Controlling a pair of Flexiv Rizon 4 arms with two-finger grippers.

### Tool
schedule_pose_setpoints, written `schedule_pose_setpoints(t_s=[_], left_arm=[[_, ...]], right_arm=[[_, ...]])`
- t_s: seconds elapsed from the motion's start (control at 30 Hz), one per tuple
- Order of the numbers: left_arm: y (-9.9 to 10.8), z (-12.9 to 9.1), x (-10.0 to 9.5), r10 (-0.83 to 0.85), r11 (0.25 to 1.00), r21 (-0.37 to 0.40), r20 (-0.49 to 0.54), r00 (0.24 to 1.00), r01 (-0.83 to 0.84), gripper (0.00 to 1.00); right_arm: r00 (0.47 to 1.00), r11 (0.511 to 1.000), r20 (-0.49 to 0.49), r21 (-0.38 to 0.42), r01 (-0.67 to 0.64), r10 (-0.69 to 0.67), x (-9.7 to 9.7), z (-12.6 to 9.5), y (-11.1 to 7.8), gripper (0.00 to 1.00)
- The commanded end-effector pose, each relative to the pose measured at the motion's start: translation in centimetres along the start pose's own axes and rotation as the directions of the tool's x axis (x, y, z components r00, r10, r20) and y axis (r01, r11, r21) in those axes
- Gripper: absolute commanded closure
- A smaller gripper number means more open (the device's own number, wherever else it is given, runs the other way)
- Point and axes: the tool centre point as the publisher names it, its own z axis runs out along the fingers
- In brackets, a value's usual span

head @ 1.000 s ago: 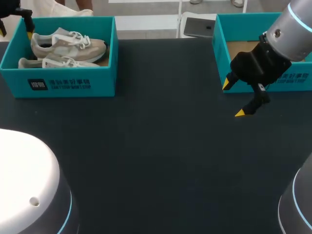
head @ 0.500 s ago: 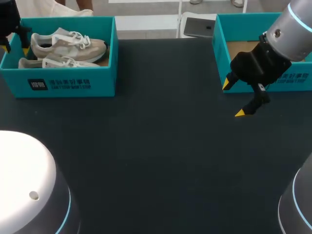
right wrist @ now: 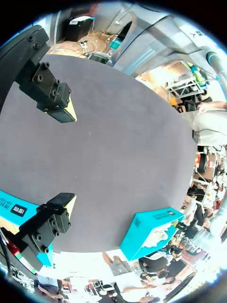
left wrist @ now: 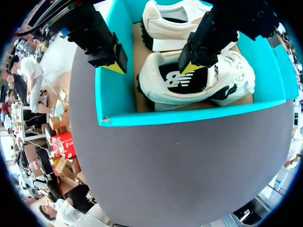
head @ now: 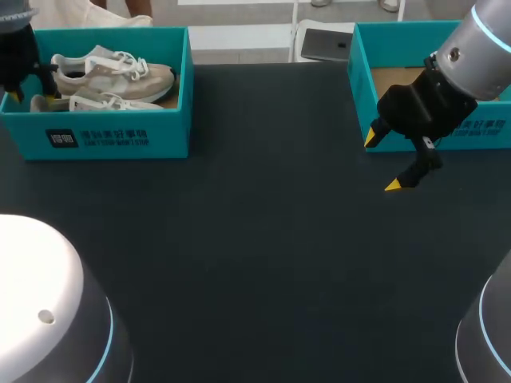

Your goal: Take the shoe out of the shoebox, open the shoe tongue, remove and reinsert the insole, then place the shoe into the shoebox

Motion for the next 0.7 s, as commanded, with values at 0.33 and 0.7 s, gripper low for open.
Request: schedule_pose_setpoints(t_s=[0.33, 0.7], left_arm=[[-0.6, 4.1, 0.2, -0.014, 1.0, 0.01, -0.015, 1.0, 0.014, 0.43], [-1.1, 3.6, 0.6, -0.007, 1.0, -0.005, -0.046, 0.999, 0.006, 1.0]], right_arm=[[1.0, 1.0, 0.001, 0.004, -0.001, 0.001, 0.0, 0.1, 0.0, 0.0], [1.0, 1.0, 0.001, 0.004, -0.001, 0.001, 0.0, 0.1, 0.0, 0.0]])
